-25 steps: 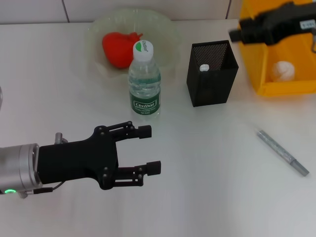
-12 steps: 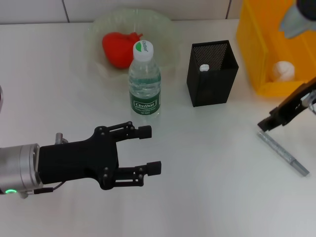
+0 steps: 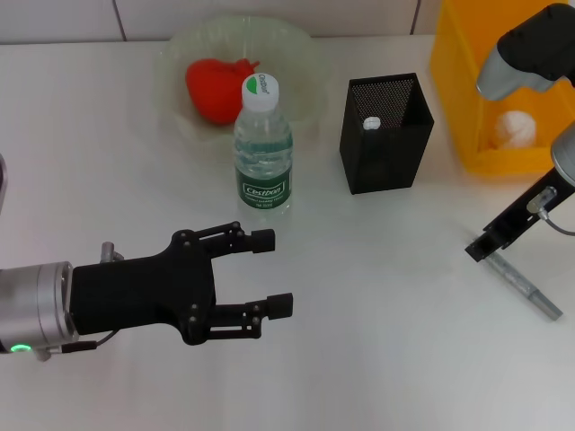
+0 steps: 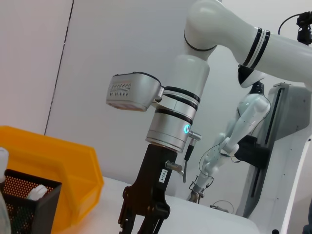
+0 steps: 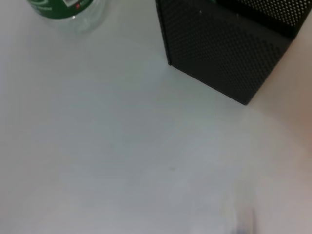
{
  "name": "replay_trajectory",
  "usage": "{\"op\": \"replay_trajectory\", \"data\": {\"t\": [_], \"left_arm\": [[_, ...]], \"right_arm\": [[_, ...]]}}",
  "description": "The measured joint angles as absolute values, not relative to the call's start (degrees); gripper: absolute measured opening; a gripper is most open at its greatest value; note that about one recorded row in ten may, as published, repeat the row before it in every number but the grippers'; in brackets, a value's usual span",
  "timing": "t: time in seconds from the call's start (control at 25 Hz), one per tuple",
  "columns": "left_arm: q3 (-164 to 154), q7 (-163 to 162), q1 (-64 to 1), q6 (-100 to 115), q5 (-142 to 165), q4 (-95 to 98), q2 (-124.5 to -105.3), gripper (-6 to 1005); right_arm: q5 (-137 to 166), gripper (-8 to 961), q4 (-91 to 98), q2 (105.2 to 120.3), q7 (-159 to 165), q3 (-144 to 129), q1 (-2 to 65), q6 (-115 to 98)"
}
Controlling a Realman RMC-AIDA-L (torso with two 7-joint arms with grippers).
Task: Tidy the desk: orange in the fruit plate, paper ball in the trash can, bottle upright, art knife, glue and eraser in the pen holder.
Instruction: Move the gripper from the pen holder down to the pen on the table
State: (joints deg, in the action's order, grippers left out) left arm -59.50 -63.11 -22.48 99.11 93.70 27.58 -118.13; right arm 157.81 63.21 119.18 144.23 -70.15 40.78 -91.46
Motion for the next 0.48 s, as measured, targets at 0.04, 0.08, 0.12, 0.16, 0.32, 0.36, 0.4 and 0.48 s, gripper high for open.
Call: {"op": "replay_trajectory", "data": {"t": [0.04,0.08,0.12,0.16,0.32,0.36,0.4,0.48], "left_arm": [[-59.5,-63.1,-22.5,99.1,93.7,27.6,-118.14,812],[-59.5,-63.1,-22.4,99.0,93.7,27.5,-118.16,812],[-59.5,-63.1,-22.4,99.0,93.7,27.5,-118.18,812],[-59.5,-63.1,-22.4,99.0,93.7,27.5,-118.18,812],[-59.5,-63.1,-22.4,98.9,93.7,27.5,-118.21,812],[-59.5,-63.1,-22.4,98.9,93.7,27.5,-118.21,812],[-59.5,-63.1,-22.4,98.8,93.7,27.5,-118.21,812],[-59.5,-63.1,-22.4,98.8,93.7,27.5,-118.21,812]], "right_arm": [[158.4,424,63.0,119.18,144.6,-70.4,40.8,-91.1],[158.9,424,62.9,119.18,144.9,-70.8,40.8,-90.8],[159.7,424,62.5,119.18,145.3,-71.6,40.8,-90.1],[159.7,424,62.5,119.18,145.3,-71.6,40.8,-90.1],[160.0,424,61.2,119.18,145.5,-72.0,41.0,-88.9],[160.0,424,61.2,119.18,145.5,-72.0,41.0,-88.9],[160.0,424,61.0,119.18,145.5,-72.0,41.0,-88.8],[160.0,424,60.4,119.21,145.5,-72.0,41.2,-88.6]]}}
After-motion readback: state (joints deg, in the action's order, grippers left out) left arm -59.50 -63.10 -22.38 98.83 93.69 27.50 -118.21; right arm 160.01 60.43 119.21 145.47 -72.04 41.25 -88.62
